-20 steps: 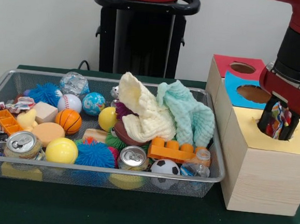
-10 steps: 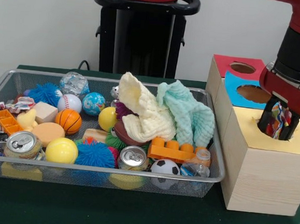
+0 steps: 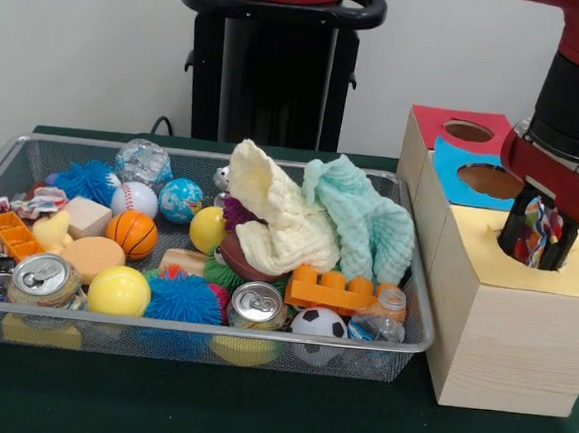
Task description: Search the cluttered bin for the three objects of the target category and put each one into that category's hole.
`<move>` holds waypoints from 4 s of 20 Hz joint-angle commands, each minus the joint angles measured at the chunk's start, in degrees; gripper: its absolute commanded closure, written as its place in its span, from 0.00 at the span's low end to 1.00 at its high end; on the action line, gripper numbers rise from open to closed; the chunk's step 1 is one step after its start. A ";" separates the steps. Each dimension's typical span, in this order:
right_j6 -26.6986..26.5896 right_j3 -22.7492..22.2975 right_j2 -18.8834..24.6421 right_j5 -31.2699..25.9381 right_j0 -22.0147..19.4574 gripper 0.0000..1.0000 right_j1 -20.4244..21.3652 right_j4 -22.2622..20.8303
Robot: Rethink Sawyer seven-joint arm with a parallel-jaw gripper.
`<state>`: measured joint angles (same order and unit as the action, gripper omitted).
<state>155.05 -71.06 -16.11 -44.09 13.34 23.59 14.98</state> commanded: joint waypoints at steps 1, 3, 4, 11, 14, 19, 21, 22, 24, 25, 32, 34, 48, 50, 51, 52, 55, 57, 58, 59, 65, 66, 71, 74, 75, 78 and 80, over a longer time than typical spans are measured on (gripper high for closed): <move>4.43 3.08 0.33 -22.37 -3.25 0.00 14.03 1.43; 4.39 3.24 0.46 -22.80 -3.38 0.00 14.24 1.38; 4.37 3.27 0.54 -22.96 -3.46 0.00 14.35 1.37; 4.36 3.01 0.48 -22.55 -3.46 0.00 14.50 0.90; 4.29 3.34 0.75 -23.98 -3.74 0.00 14.98 1.01; 3.75 4.05 0.72 -25.81 -4.20 0.00 15.65 0.60; 3.73 4.18 0.62 -26.16 -4.29 0.00 15.88 0.38; 3.72 4.37 0.54 -26.50 -4.30 0.00 15.99 0.24; 3.55 5.02 0.12 -27.45 -4.23 0.00 16.15 -0.32; 3.54 5.23 0.12 -28.00 -4.39 0.00 16.21 -0.39; 2.66 4.41 0.04 -26.69 -4.70 0.00 16.49 -0.81; 2.52 3.30 0.14 -24.61 -4.74 0.00 16.30 -0.77; 3.02 4.27 0.36 -22.68 -4.15 0.00 14.37 -1.24; 3.05 3.49 0.59 -21.48 -4.19 0.00 14.09 -1.06; 3.39 2.82 0.70 -20.40 -4.13 0.00 13.95 -0.83; 3.69 2.40 0.63 -19.28 -3.99 0.00 13.64 -0.80; 4.29 1.71 0.44 -16.98 -3.56 0.00 12.74 -0.93; 4.34 1.19 0.56 -15.47 -3.51 0.00 12.17 -0.99; 4.28 0.90 0.63 -14.83 -3.52 0.00 11.97 -1.01; 4.23 0.76 0.61 -14.57 -3.48 0.00 11.85 -1.09; 4.17 -0.25 1.05 -13.67 -3.84 0.00 11.86 -0.65; 4.10 -0.59 1.29 -13.22 -4.00 0.00 11.75 -0.48; 3.72 -2.61 2.39 -9.16 -4.75 0.00 10.37 -0.04; 3.66 -2.37 2.13 -9.35 -4.78 0.00 10.03 -0.36; 3.53 -2.36 2.12 -9.58 -4.86 0.00 10.11 -0.38; 3.39 -2.25 1.88 -10.10 -5.02 0.00 10.26 -0.53; 2.91 -2.90 2.14 -9.48 -5.37 0.00 10.36 -0.46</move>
<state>155.05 -69.87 -14.33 -47.87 11.51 23.84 13.93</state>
